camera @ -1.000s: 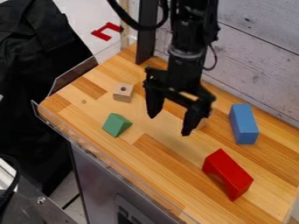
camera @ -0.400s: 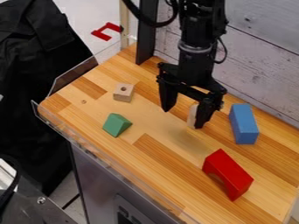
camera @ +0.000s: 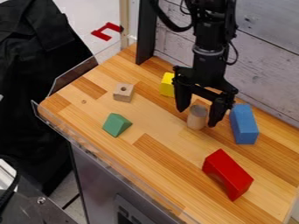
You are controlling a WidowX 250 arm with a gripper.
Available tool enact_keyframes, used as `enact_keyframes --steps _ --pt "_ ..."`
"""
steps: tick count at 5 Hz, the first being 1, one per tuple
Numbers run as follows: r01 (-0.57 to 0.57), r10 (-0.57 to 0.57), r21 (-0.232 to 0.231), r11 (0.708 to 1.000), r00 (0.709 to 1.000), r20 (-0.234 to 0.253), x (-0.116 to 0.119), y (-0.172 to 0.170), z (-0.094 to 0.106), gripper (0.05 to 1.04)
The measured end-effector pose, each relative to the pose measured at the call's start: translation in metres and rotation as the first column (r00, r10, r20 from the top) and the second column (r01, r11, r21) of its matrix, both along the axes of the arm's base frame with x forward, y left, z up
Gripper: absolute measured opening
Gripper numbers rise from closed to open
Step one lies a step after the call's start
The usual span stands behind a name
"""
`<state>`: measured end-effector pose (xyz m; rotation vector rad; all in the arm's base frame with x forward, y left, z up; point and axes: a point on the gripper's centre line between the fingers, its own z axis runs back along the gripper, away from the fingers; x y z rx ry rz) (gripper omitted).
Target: Move the cylinder to the left side of the table
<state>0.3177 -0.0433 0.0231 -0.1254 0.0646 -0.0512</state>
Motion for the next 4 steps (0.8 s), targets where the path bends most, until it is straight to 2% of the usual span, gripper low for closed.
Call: enact_keyframes --steps 1,2,3,4 --pt "-0.014 0.014 0.006 1.000 1.000 -0.020 0.009 0.003 -0.003 0.998" --pt "-0.054 0.054 0.007 0.999 0.998 -0.034 0.011 0.010 -0.005 0.952" --pt "-0.064 0.064 -0.001 0.998 0.996 -0.054 0.010 0.011 -0.011 0.699" --pt "-0.064 0.063 -0.007 0.998 0.996 -0.055 0.010 0.010 -0.014 0.520"
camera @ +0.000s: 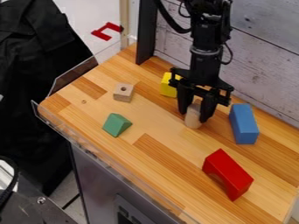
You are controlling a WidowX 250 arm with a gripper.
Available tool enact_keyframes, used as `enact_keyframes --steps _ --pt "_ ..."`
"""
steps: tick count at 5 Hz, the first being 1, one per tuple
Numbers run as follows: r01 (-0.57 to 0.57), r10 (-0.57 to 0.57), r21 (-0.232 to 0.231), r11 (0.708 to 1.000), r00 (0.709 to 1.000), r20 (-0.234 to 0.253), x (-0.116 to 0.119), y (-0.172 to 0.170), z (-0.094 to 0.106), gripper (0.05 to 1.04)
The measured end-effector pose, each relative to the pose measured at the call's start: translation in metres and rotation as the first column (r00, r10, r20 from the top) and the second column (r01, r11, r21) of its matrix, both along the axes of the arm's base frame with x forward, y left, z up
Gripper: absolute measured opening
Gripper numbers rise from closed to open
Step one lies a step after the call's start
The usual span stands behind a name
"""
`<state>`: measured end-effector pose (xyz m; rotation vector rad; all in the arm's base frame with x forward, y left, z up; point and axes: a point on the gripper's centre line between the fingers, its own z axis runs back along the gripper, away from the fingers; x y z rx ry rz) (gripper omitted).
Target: Move the cylinder to the left side of the table
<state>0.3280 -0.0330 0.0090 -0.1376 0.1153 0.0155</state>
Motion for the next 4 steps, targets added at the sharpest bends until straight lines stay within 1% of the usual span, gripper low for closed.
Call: enact_keyframes --steps 1,2,3,4 --pt "0.000 0.000 -0.011 1.000 1.000 0.001 0.002 -0.002 -0.002 0.520" --pt "0.003 -0.003 -0.009 1.000 1.000 -0.012 -0.003 -0.002 0.000 0.519" --pt "-0.044 0.044 -0.007 0.999 0.997 0.066 -0.011 0.010 0.036 0.519" --pt "-0.133 0.132 0.000 0.991 0.983 0.131 -0.013 0.039 0.062 0.519"
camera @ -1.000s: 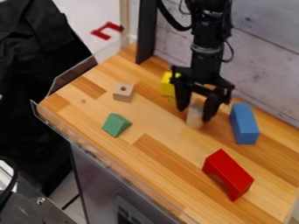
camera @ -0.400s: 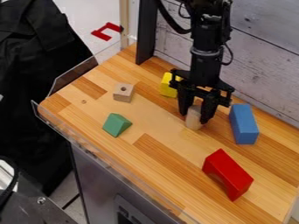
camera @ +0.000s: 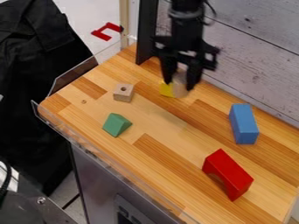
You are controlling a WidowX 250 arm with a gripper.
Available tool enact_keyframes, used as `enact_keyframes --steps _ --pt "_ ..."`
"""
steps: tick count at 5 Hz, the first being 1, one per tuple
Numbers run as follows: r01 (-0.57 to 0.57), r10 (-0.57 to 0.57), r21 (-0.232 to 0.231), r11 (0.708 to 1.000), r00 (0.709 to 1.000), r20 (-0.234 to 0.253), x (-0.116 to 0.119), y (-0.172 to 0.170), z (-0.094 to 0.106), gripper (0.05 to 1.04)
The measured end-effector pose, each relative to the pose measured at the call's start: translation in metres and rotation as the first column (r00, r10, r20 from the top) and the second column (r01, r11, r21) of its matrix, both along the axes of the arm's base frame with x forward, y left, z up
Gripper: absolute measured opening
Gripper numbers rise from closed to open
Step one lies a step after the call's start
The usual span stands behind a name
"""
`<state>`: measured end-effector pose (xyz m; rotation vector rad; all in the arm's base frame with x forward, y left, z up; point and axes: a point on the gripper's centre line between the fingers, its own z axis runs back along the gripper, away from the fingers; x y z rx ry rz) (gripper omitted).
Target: Move the cylinder to the left side of the table
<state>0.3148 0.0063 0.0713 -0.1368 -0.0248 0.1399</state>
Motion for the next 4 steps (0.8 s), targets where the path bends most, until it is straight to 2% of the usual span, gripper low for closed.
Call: enact_keyframes --steps 2,3,4 --pt "-0.074 0.074 0.010 0.997 0.997 -0.029 -0.011 0.029 -0.004 0.520" --pt "-0.102 0.103 0.025 0.995 0.991 -0.086 -0.012 0.041 -0.019 0.519" --pt "-0.118 0.121 0.028 0.993 0.988 -0.096 -0.008 0.047 -0.024 0.519"
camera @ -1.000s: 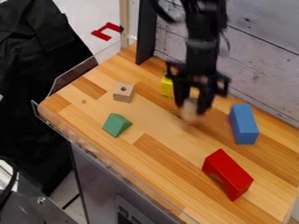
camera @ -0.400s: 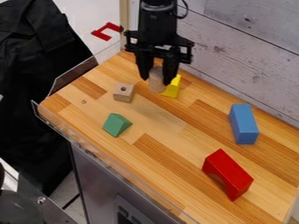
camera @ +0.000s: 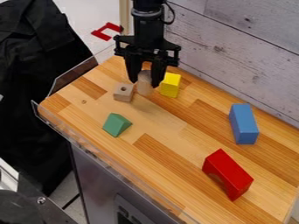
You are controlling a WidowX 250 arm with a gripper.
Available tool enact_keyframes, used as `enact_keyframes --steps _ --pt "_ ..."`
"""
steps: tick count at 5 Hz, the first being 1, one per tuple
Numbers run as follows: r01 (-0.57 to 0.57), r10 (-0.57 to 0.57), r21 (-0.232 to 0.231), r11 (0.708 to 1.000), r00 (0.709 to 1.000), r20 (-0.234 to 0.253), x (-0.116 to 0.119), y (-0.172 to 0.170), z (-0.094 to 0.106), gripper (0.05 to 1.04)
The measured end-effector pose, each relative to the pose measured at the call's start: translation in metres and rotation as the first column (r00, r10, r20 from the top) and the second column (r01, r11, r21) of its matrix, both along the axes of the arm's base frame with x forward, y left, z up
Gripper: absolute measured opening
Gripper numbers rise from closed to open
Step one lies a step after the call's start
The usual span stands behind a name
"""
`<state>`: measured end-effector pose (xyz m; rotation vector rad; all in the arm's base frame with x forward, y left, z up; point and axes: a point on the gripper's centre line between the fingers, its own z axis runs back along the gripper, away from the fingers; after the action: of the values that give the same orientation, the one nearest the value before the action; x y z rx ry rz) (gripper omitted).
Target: Move the cylinder to the left side of the table
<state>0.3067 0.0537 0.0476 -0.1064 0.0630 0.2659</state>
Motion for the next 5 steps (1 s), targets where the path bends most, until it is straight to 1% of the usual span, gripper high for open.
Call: enact_keyframes --steps 2,3,4,5 --pt "0.002 -0.006 -0.042 0.999 0.996 -0.093 -0.004 -0.002 -0.029 0.519" --pt "-0.002 -0.004 -0.058 0.998 0.994 -0.106 -0.005 -0.005 -0.036 0.519" --pt "0.000 -0.007 -0.062 0.998 0.994 -0.111 -0.006 -0.005 -0.039 0.519" --pt "-0.003 -0.004 -0.062 0.998 0.994 -0.108 -0.006 -0.006 -0.039 0.590"
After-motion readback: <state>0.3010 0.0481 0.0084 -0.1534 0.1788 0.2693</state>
